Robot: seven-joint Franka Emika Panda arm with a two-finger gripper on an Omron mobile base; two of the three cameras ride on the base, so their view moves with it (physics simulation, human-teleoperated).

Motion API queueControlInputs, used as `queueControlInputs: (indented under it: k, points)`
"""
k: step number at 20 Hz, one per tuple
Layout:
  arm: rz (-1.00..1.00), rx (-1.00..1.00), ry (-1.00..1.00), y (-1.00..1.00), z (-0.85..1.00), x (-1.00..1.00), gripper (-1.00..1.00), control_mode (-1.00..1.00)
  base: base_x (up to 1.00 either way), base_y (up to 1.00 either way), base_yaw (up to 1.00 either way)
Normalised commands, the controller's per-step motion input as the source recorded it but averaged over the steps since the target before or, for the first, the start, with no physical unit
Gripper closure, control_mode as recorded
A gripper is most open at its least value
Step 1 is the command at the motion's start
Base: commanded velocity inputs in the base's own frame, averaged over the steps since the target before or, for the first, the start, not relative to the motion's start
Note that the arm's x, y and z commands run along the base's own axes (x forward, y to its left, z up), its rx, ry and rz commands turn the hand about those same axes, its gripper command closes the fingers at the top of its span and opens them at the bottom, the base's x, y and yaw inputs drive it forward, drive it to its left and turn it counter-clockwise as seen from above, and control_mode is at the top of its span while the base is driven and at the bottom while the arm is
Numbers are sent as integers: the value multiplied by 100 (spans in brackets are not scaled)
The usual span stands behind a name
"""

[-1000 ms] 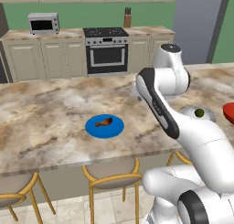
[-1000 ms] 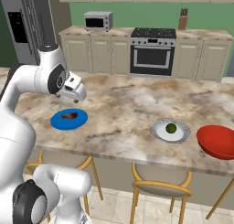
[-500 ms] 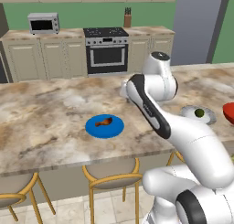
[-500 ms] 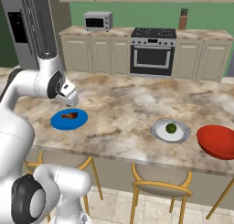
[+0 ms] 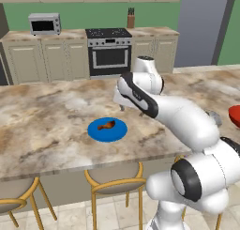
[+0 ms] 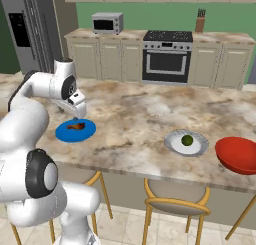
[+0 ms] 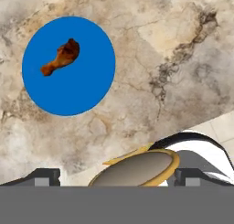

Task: Pick the chicken drumstick and lime from their plates and place them in the bowl. Then put the bowl in the fridge.

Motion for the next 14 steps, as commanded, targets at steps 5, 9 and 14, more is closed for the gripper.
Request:
queueControlInputs:
  k: [5,9,14]
  points:
    - [-3,2,16,16,-30,56,-100,-100,0,0,0]
    - [-5,0,0,20,-31,47,-100,-100,0,0,0]
    - [-12,0,0,17,-37,33,-100,-100,0,0,0]
